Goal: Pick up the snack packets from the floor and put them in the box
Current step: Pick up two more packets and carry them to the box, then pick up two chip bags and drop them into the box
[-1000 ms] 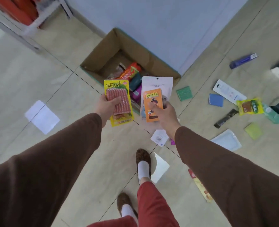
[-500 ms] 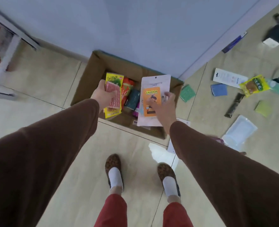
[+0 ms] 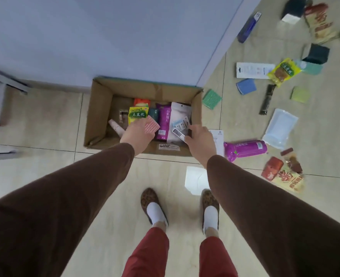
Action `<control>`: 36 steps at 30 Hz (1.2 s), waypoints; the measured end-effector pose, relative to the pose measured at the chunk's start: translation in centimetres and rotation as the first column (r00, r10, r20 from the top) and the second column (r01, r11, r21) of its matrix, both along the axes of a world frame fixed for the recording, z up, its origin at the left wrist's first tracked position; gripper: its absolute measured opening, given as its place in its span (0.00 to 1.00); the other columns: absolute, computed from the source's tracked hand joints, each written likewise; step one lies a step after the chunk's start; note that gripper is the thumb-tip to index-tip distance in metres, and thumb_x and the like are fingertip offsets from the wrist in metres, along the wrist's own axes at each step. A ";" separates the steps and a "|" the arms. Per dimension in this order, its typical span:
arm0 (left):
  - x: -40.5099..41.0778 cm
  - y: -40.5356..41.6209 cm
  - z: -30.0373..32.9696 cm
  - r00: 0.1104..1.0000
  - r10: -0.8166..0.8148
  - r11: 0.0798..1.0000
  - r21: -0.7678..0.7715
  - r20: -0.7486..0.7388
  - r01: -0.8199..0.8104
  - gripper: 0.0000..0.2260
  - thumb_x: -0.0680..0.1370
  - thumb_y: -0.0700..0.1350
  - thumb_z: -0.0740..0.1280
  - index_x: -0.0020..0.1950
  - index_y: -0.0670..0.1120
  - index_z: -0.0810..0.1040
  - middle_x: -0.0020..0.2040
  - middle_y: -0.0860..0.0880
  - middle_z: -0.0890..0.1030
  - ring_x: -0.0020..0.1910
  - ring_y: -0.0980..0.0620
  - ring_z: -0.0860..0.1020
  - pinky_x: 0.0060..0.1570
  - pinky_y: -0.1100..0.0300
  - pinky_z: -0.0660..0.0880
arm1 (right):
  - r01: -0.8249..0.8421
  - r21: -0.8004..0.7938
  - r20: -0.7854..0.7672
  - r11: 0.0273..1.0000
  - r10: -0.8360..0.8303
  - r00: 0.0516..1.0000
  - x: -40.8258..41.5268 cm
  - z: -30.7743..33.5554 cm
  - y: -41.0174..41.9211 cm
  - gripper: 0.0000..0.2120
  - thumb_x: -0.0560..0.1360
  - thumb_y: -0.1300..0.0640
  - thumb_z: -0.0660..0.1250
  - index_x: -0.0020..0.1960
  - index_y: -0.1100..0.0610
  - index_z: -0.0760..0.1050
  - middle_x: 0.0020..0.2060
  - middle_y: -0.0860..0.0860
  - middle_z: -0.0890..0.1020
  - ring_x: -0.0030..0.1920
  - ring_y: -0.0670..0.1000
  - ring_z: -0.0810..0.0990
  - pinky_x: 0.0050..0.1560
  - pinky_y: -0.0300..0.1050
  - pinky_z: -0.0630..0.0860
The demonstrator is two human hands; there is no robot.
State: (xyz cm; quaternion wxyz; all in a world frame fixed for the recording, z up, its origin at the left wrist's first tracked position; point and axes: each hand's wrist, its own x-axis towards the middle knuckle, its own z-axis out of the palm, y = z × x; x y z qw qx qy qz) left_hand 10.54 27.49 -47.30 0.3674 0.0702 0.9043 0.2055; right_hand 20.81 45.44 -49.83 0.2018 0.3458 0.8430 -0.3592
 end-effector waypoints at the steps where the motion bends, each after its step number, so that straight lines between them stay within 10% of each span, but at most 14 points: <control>1: 0.6 0.7 0.5 0.999 -0.048 0.999 -0.016 -0.019 0.047 0.17 0.81 0.45 0.64 0.69 0.45 0.72 0.62 0.42 0.79 0.66 0.40 0.73 0.70 0.42 0.57 | -0.005 0.017 0.001 1.000 0.005 1.000 0.9 0.4 0.6 0.18 0.78 0.55 0.64 0.67 0.54 0.74 0.60 0.56 0.78 0.60 0.60 0.77 0.58 0.53 0.76; 7: 4.9 6.9 2.9 0.962 -0.243 0.969 0.015 -0.122 0.247 0.20 0.77 0.50 0.68 0.68 0.48 0.73 0.61 0.46 0.78 0.58 0.46 0.76 0.54 0.54 0.71 | 0.029 0.090 -0.075 0.995 -0.023 0.997 8.5 3.7 6.7 0.19 0.78 0.56 0.66 0.69 0.54 0.75 0.65 0.55 0.77 0.64 0.59 0.75 0.64 0.56 0.74; 23: 34.0 36.3 5.4 0.913 -0.396 0.911 0.085 -0.102 0.404 0.22 0.76 0.46 0.70 0.69 0.47 0.73 0.64 0.46 0.77 0.62 0.44 0.76 0.61 0.52 0.72 | 0.247 0.182 -0.149 0.952 -0.221 0.964 38.9 7.0 32.1 0.16 0.78 0.57 0.67 0.65 0.56 0.77 0.63 0.56 0.78 0.64 0.61 0.74 0.65 0.54 0.71; 36: 39.0 56.8 3.2 0.924 -0.373 0.915 0.133 -0.081 0.381 0.21 0.78 0.47 0.69 0.71 0.49 0.71 0.66 0.47 0.76 0.62 0.47 0.76 0.59 0.54 0.74 | 0.249 0.194 -0.108 0.949 -0.231 0.967 43.9 6.4 52.2 0.19 0.79 0.56 0.65 0.69 0.55 0.75 0.64 0.54 0.78 0.65 0.58 0.73 0.63 0.54 0.73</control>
